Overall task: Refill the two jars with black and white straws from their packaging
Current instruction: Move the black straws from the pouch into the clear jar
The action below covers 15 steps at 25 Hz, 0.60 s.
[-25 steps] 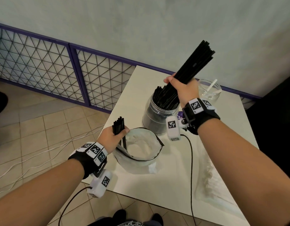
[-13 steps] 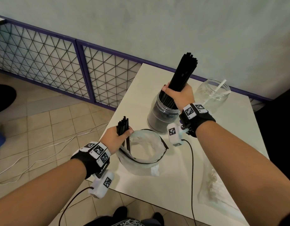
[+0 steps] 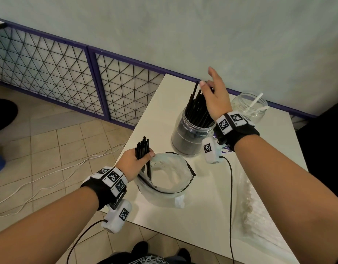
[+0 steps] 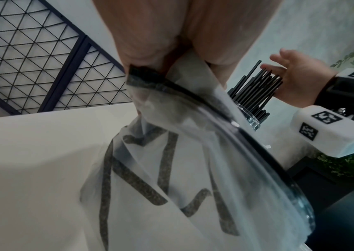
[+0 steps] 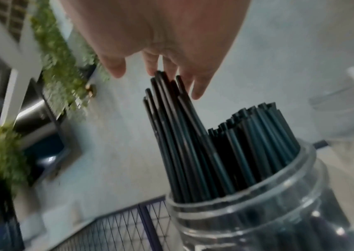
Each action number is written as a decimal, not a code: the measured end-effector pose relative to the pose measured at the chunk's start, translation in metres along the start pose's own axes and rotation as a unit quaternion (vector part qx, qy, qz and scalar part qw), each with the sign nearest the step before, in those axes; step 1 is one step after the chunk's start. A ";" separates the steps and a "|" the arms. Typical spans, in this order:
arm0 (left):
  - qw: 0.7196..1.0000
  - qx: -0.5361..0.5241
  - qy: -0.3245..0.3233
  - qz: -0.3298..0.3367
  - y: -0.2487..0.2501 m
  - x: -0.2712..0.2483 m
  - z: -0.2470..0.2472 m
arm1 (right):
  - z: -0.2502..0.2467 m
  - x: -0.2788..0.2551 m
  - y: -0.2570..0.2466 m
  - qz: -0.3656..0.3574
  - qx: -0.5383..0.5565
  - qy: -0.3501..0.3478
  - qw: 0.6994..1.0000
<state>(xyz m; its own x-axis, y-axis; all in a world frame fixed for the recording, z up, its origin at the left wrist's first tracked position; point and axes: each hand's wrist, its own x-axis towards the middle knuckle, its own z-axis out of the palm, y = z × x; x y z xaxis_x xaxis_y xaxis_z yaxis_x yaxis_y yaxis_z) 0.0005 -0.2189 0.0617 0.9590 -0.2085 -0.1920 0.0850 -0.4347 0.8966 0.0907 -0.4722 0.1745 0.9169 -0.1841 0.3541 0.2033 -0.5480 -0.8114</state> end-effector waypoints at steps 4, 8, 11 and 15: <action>1.000 -0.002 0.000 0.002 0.000 -0.001 0.000 | 0.018 -0.016 0.018 -0.089 -0.235 -0.110 0.962; 1.000 -0.014 0.009 -0.001 0.000 -0.002 -0.001 | 0.023 -0.032 0.035 -0.136 -0.437 -0.187 0.869; 1.000 -0.014 0.010 -0.003 0.001 -0.003 -0.001 | 0.020 -0.033 0.035 -0.127 -0.501 -0.207 0.830; 1.000 -0.012 0.004 -0.004 0.002 -0.002 -0.003 | 0.017 -0.040 0.022 -0.105 -0.478 -0.229 0.841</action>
<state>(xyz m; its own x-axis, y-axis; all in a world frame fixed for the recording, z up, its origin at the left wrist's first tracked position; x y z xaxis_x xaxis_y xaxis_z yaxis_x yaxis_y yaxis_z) -0.0008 -0.2170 0.0648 0.9601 -0.1982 -0.1971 0.1000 -0.4151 0.9043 0.0644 -0.4630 0.1352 0.9759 0.2126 0.0484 0.2090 -0.9754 0.0700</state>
